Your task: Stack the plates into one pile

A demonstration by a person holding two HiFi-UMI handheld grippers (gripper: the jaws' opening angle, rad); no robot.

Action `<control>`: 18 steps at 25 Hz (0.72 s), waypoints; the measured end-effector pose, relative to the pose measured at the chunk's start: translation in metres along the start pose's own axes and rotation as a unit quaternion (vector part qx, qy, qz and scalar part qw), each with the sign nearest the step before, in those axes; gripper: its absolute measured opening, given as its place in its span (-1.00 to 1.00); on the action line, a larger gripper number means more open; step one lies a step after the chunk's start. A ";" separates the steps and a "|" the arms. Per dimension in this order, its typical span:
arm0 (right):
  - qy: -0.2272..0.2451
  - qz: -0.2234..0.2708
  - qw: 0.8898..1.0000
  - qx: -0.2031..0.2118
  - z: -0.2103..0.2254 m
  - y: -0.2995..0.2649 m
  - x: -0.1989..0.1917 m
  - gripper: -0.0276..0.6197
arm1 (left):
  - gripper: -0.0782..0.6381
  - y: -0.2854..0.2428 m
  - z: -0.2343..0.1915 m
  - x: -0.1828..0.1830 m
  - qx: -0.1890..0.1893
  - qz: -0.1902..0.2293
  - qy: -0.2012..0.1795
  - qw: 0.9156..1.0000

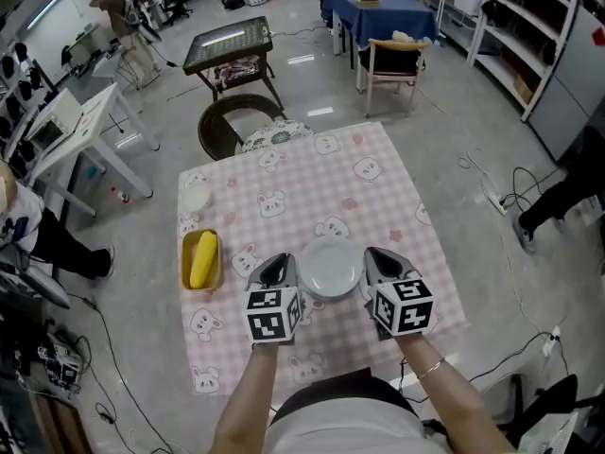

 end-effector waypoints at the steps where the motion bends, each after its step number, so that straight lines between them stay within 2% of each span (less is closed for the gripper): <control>1: 0.001 0.007 1.000 0.002 -0.002 0.005 0.002 -0.90 | -0.67 0.005 0.000 0.003 0.000 0.008 -0.003 1.000; 10: -0.009 0.067 0.998 0.009 -0.009 0.043 0.012 -0.90 | -0.71 0.047 0.005 0.020 0.000 0.077 -0.023 0.997; 18: 0.009 0.110 0.994 0.011 -0.011 0.070 0.019 -0.91 | -0.71 0.067 0.021 0.020 -0.003 0.099 -0.030 0.995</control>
Point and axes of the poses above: the fingertips, and each gripper's own axes: y backward along the fingers, z to its right, x out of its top, the point moved 7 cm from there along y, backward along the fingers, and after that the axes turned 11 degrees about -x, right-handed, at the moved point
